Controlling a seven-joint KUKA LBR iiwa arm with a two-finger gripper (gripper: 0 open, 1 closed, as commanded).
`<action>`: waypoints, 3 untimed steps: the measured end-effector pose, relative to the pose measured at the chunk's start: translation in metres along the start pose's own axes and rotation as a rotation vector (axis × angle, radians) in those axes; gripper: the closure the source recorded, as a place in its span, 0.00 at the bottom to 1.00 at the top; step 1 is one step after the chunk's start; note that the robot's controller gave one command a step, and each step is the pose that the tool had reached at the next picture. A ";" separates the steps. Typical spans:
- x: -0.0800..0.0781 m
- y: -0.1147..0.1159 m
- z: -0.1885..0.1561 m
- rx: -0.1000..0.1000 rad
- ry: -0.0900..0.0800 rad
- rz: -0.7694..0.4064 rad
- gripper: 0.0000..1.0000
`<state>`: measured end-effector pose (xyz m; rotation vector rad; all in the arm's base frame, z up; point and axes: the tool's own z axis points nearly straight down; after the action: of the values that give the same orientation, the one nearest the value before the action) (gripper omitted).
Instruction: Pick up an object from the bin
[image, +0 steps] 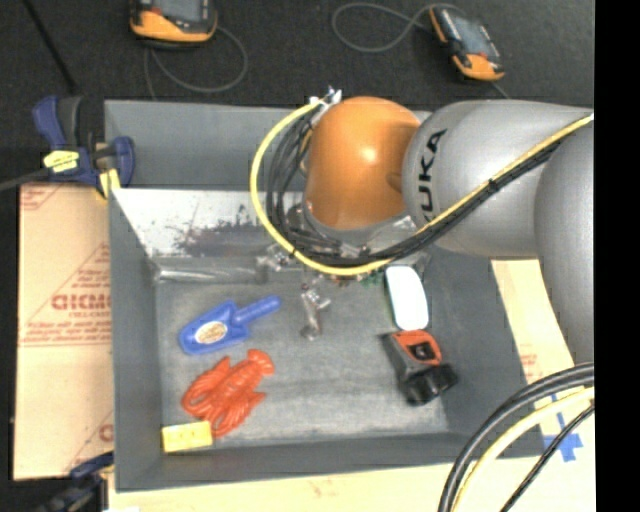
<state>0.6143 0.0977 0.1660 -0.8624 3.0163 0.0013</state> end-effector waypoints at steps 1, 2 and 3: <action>-0.032 0.017 0.039 0.004 -0.008 -0.023 0.00; -0.011 0.030 0.069 -0.003 -0.001 -0.009 0.00; -0.041 0.034 0.092 0.002 -0.006 -0.343 1.00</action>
Offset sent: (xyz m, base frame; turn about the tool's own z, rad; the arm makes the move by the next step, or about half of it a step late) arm -0.0163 0.0212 -0.0778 0.0050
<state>0.6315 0.1487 0.0737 -1.3618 2.8197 0.0000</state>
